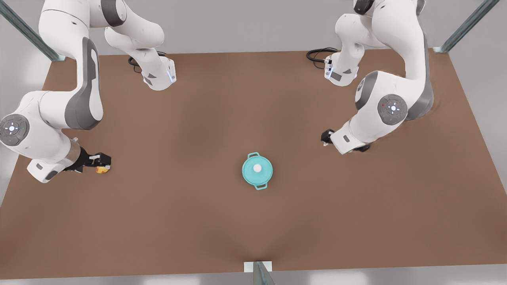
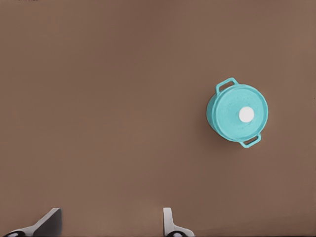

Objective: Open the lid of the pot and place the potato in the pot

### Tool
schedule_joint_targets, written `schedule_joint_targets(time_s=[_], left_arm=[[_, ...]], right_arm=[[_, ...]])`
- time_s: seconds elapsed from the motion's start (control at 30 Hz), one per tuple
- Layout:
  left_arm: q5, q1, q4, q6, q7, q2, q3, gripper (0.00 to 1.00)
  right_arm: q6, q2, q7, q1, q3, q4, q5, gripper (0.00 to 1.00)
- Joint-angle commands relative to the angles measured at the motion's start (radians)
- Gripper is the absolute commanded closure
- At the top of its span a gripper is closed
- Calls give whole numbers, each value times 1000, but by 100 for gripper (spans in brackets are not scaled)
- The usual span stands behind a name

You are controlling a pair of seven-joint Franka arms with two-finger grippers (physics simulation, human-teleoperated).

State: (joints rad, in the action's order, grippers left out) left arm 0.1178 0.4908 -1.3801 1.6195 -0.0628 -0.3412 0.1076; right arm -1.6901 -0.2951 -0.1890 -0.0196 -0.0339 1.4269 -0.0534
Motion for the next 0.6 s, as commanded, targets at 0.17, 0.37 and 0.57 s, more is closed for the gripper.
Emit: schedule_joint_targets(time_s=[0.17, 0.37, 0.57], left_arm=[[-86, 270, 93, 197, -1034, -234, 0, 0], [-84, 305, 257, 338, -1109, -426, 1, 0], [-86, 304, 302, 378, -1089, -507, 9, 0]], right_arm=[[-66, -21, -1724, 33, -4, 116, -111, 0], [-163, 99, -1463, 47, 8, 285, -103, 0], [-168, 56, -1354, 59, 17, 353, -106, 0]])
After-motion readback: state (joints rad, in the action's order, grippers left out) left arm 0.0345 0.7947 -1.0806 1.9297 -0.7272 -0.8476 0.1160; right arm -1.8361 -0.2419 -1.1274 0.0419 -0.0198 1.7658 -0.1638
